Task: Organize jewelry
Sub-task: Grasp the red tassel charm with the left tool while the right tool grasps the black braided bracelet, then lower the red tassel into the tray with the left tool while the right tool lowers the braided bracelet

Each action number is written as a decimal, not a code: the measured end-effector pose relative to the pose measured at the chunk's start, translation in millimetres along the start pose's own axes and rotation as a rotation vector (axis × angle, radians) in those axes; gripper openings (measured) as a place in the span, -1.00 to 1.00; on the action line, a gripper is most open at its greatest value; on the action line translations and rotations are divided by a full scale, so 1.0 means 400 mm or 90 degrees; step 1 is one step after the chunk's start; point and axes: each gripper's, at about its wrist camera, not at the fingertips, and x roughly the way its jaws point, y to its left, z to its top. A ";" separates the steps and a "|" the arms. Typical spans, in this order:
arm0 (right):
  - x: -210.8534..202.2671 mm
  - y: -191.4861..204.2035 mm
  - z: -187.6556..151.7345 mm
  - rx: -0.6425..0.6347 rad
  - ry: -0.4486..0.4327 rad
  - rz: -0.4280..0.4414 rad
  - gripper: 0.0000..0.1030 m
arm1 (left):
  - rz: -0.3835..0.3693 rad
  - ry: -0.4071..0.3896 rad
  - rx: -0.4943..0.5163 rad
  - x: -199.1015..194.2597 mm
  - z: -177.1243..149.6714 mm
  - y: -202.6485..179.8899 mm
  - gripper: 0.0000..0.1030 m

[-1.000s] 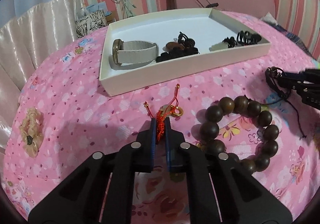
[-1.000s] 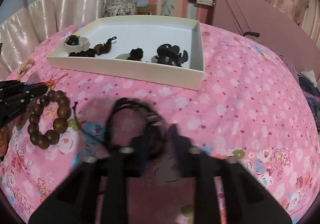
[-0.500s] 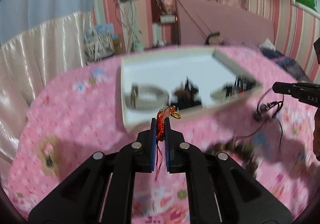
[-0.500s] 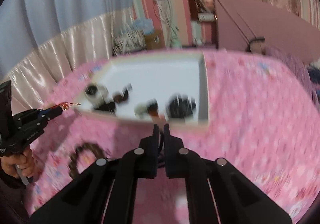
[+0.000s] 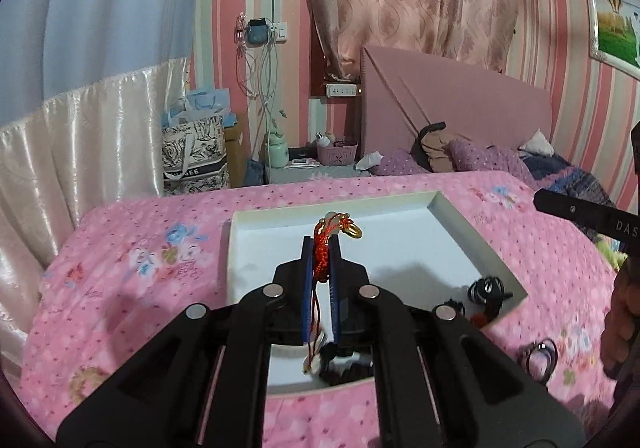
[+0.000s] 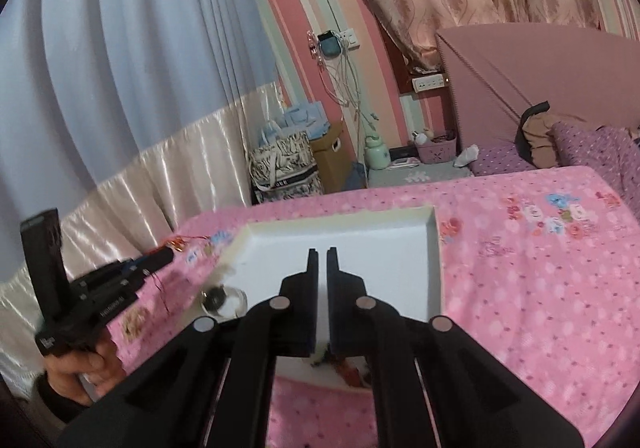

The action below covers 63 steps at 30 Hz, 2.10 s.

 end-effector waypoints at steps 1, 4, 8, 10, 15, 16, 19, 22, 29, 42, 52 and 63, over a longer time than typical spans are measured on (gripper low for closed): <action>0.018 0.000 -0.003 0.003 0.003 0.009 -0.94 | -0.004 0.003 -0.002 0.013 -0.002 0.000 -0.91; 0.051 -0.008 -0.036 -0.002 0.018 0.002 -0.94 | -0.012 0.018 -0.020 0.049 -0.022 0.009 -0.91; 0.052 -0.047 -0.079 0.002 0.082 -0.011 -0.86 | -0.009 0.019 -0.008 0.071 -0.064 0.001 -0.91; 0.013 -0.039 -0.117 -0.042 0.108 -0.042 -0.85 | -0.011 0.019 -0.006 0.080 -0.077 -0.005 -0.91; -0.070 -0.081 -0.228 -0.071 0.162 -0.104 -0.13 | -0.017 0.021 -0.009 0.081 -0.091 0.004 -0.91; -0.080 -0.085 -0.244 -0.076 0.166 -0.112 -0.07 | -0.018 0.019 -0.014 0.078 -0.091 0.008 -0.91; -0.076 -0.098 -0.293 -0.082 0.202 -0.126 -0.11 | -0.021 0.022 -0.021 0.079 -0.094 0.015 -0.91; -0.033 -0.101 -0.344 -0.104 0.258 -0.147 -0.43 | -0.023 0.028 -0.030 0.081 -0.102 0.026 -0.91; -0.037 -0.054 -0.244 -0.075 0.168 -0.088 -0.78 | -0.014 0.041 -0.040 0.103 -0.110 0.037 -0.91; 0.205 0.006 -0.111 -0.013 0.058 -0.095 -0.78 | 0.019 0.070 -0.054 0.168 -0.137 0.041 -0.91; 0.253 -0.013 -0.169 -0.031 0.093 -0.137 -0.77 | 0.007 0.099 -0.065 0.227 -0.154 0.027 -0.91; 0.270 0.001 -0.173 -0.041 0.104 -0.167 -0.77 | 0.012 0.118 -0.045 0.248 -0.159 0.011 -0.90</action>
